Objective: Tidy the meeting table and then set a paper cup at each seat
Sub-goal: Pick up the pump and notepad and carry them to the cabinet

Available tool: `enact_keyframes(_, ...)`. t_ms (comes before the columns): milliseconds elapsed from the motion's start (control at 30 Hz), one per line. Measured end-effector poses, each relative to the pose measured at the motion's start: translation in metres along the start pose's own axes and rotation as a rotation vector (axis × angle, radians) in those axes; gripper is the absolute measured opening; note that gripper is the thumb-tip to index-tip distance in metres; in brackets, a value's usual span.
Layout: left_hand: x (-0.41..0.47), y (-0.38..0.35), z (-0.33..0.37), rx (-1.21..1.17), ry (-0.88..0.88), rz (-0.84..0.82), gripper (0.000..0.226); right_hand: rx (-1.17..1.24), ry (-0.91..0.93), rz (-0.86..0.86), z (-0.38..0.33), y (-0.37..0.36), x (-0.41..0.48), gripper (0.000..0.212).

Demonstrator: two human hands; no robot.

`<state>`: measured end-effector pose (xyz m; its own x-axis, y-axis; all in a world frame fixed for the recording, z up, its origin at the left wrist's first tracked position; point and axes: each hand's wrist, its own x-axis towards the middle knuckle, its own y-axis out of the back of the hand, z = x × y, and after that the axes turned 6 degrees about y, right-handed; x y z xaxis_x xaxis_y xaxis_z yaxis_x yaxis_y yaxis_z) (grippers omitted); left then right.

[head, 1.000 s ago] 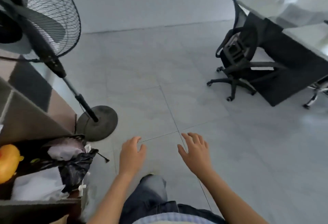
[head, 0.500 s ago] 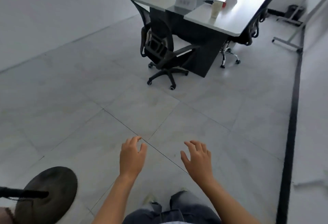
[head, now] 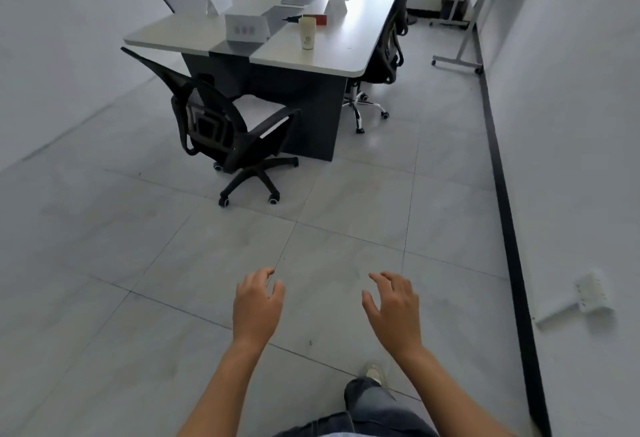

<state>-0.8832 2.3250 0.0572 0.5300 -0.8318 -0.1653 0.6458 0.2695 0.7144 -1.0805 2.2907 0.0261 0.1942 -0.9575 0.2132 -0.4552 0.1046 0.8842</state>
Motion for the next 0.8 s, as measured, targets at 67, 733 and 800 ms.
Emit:
enact_keyframes(67,0.021,-0.023,0.037,-0.011,-0.053,-0.011,0.033,0.018,-0.034,0.035,0.029,0.010,0.031,0.042)
enact_keyframes(733,0.181,-0.211,0.238,-0.036,-0.041,-0.199,0.031,0.143,-0.239,0.023,0.219,0.036,0.240,0.050)
enact_keyframes(800,0.213,-0.225,0.258,-0.052,-0.040,-0.209,0.030,0.130,-0.236,0.016,0.230,0.034,0.278,0.046)
